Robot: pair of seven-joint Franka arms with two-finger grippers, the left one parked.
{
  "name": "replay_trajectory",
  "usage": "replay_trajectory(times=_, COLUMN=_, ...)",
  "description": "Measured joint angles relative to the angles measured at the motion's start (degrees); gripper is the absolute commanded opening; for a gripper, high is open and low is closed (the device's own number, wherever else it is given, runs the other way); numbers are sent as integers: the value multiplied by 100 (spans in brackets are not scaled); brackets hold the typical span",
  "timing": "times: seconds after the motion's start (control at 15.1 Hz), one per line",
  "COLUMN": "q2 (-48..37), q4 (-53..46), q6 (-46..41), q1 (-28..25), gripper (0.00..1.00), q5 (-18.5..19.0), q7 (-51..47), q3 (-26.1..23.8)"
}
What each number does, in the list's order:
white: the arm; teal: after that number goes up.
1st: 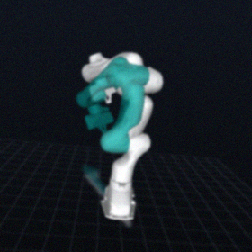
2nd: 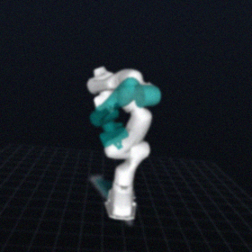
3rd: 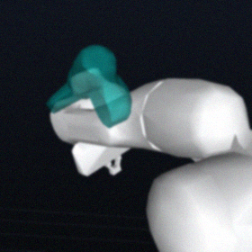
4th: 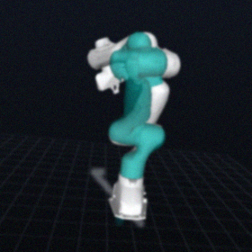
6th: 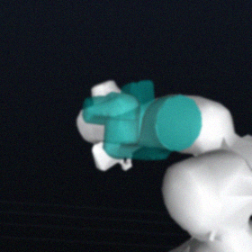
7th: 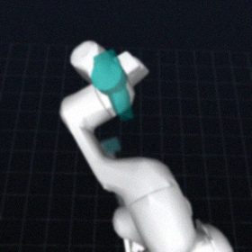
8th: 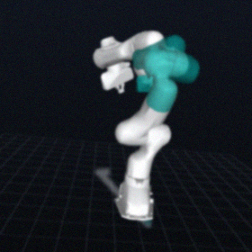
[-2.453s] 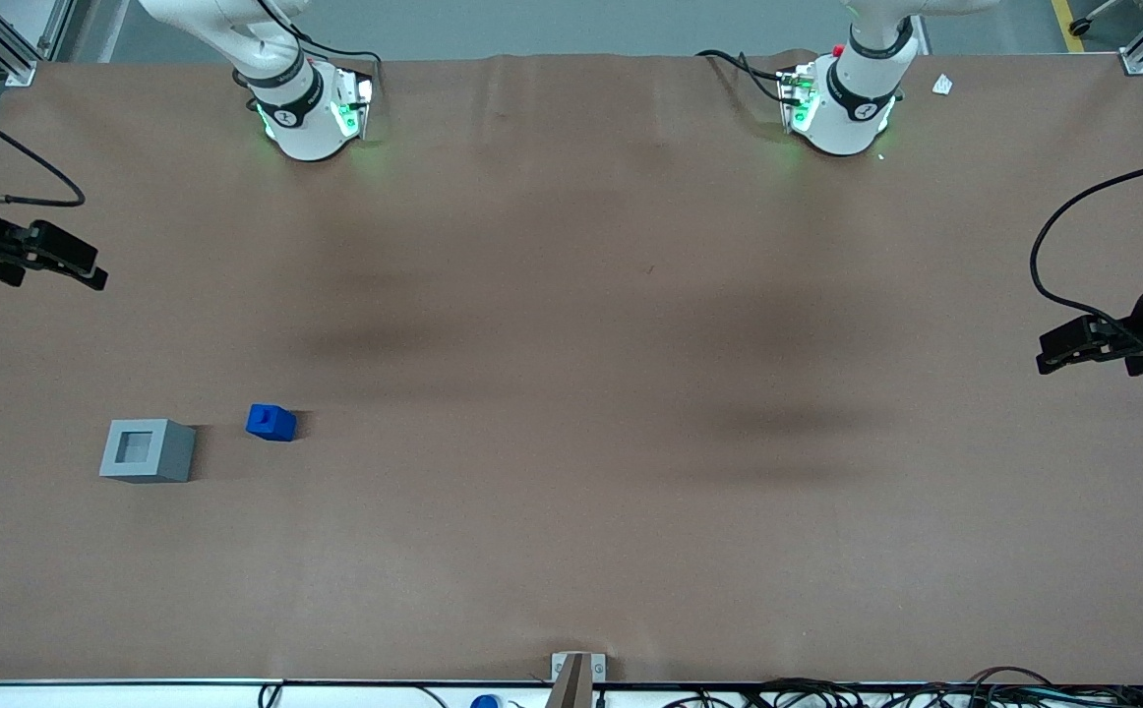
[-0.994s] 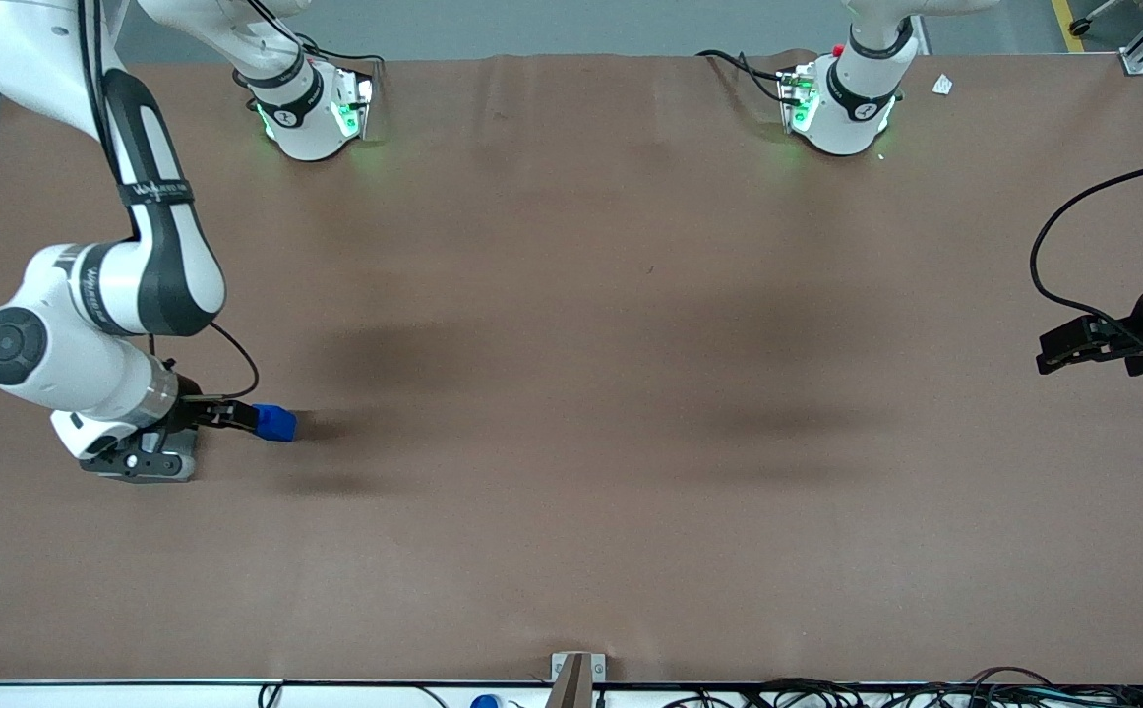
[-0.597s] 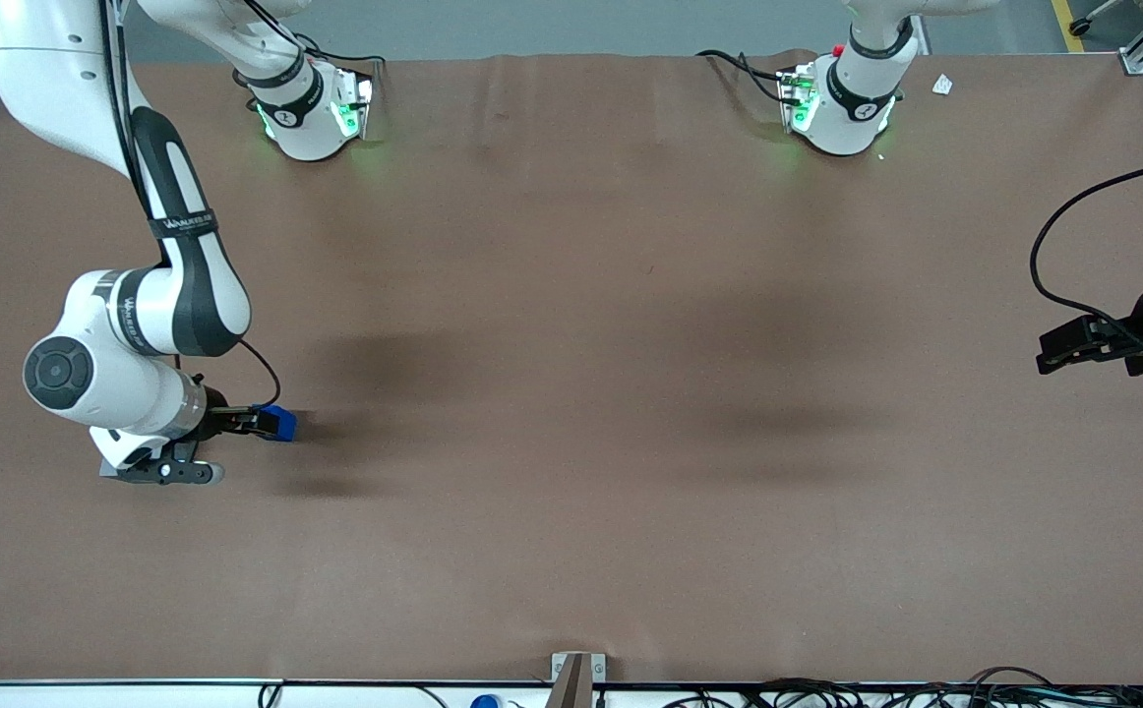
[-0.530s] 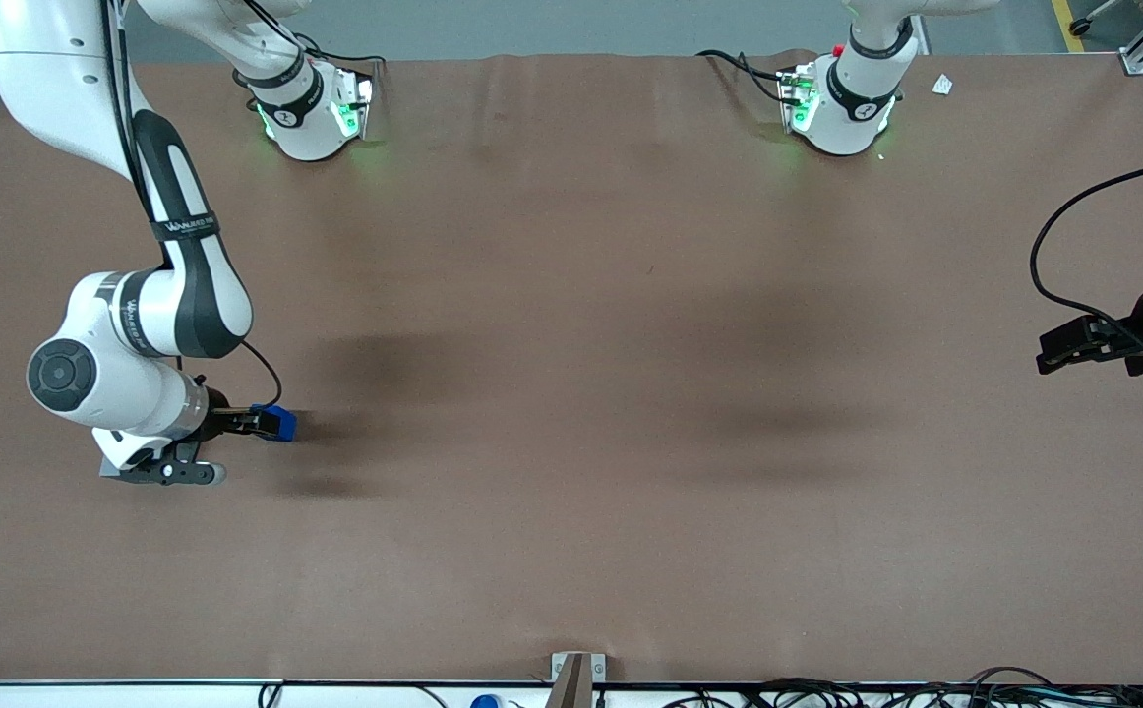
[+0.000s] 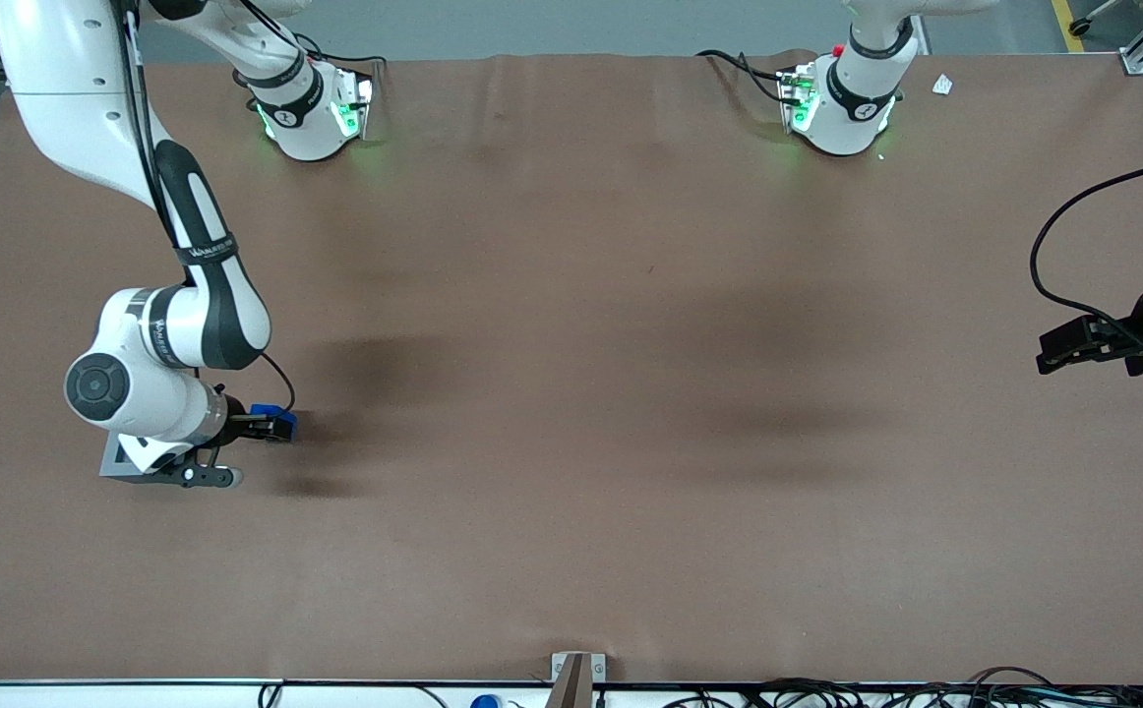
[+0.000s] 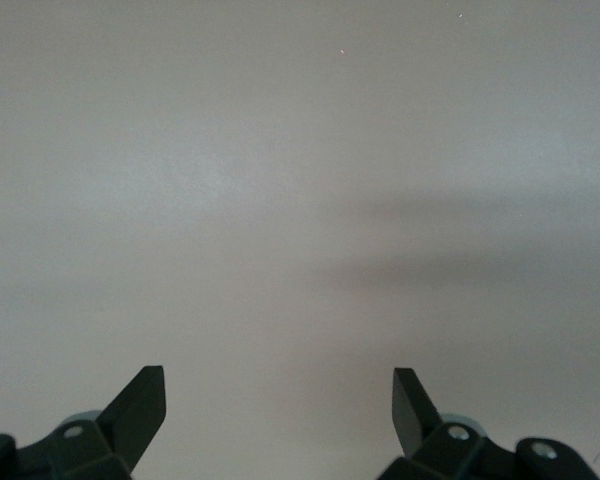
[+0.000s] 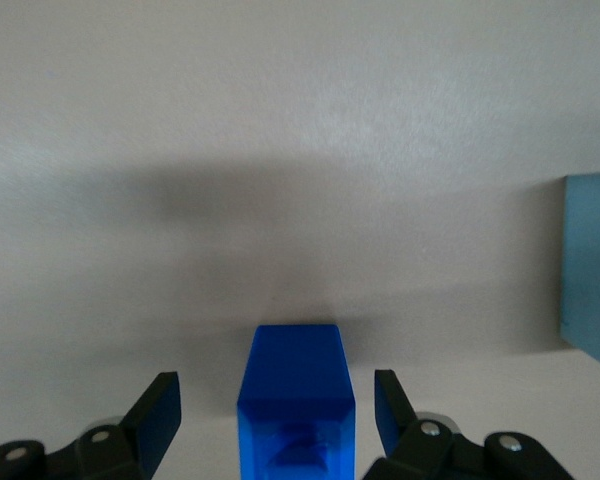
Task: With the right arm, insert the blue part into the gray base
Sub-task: 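Close the right gripper on the blue block and lift it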
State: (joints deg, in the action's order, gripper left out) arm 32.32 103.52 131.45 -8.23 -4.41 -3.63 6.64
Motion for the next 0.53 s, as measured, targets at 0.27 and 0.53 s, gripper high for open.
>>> replay_trajectory(times=0.27, q2=-1, q4=154, q6=100, q1=0, gripper=69, q5=0, q7=-4, q3=3)
replay_trajectory(times=0.53, q2=-1, q4=155, q6=100, q1=0, gripper=38, q5=0, q7=-4, q3=3)
